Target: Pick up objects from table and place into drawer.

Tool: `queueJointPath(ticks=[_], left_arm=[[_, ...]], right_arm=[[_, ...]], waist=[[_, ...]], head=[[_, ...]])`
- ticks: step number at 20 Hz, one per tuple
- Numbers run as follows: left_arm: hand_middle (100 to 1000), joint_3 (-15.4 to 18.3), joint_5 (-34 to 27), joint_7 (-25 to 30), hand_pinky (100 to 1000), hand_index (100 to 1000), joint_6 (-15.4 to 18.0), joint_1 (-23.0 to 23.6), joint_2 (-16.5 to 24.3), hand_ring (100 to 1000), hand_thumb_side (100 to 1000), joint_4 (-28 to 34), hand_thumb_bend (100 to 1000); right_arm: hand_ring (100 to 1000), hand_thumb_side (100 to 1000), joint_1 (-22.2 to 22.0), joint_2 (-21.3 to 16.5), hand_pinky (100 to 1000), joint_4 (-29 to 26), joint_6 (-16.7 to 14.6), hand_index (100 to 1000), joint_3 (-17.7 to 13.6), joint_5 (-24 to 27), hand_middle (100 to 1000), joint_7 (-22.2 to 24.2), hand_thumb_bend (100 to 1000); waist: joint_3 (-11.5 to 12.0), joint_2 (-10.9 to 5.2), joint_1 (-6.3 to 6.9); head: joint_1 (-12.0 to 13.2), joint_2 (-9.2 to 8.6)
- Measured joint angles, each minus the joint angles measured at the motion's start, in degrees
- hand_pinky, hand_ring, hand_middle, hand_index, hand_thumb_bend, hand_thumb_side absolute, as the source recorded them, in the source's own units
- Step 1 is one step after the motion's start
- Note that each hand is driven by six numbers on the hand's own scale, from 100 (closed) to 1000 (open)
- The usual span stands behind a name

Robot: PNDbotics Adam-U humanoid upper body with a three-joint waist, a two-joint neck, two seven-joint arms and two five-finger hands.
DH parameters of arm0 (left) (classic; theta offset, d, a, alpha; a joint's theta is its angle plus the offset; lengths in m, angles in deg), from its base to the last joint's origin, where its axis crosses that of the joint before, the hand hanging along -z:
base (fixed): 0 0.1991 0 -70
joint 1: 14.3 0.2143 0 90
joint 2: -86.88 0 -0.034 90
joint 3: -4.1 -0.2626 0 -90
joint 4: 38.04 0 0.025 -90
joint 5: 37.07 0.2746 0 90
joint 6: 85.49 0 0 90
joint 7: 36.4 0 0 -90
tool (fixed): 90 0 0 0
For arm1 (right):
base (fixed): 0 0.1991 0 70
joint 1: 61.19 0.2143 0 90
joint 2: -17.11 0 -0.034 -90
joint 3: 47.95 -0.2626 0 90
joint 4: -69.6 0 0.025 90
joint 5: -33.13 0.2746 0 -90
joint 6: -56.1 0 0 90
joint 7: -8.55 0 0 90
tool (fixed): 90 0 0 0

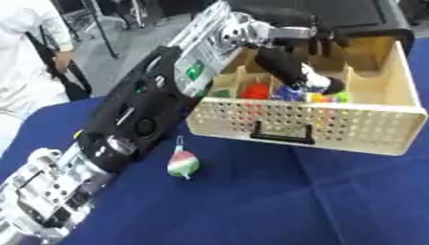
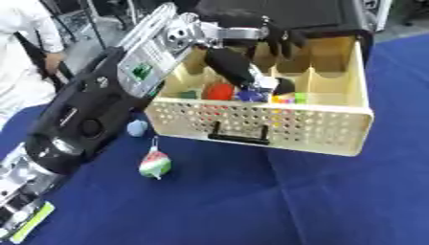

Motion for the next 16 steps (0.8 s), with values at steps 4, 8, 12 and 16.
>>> queueJointPath(ticks=[4,8,12,16], left_arm=[[740,1.75,-1.57,-5.15,547,918,-1.45,0.0,0.04,782,687,3.77,164],[714,4.03,-4.81,-10.64,520,891,-3.8,0.0,0.14,761,640,8.19,145],[688,6.5,-8.63,-15.97,501,869,-6.61,0.33,1.17,743,607,13.33,151],[664,9.12,-12.12,-22.6,478,851,-9.51,1.43,2.75,725,569,18.65,205]], right_arm=[[610,819,-0.01,0.0,664,0.0,0.02,701,0.0,0.0,695,-0.02,100],[610,819,-0.07,0.0,659,0.0,0.06,702,-0.01,0.0,691,-0.06,100],[610,818,-0.11,0.0,653,0.0,0.19,703,-0.02,-0.02,685,-0.23,100],[611,817,-0.55,0.0,651,0.0,0.19,704,-0.04,-0.07,683,-0.39,100]], waist=[[0.42,-0.12,-0.56],[0.8,-0.14,-0.76],[1.27,-0.09,-1.8],[1.93,0.2,-2.54]], head=[[-0.2,0.03],[-0.4,0.12],[-0.78,0.22],[-1.21,0.45]])
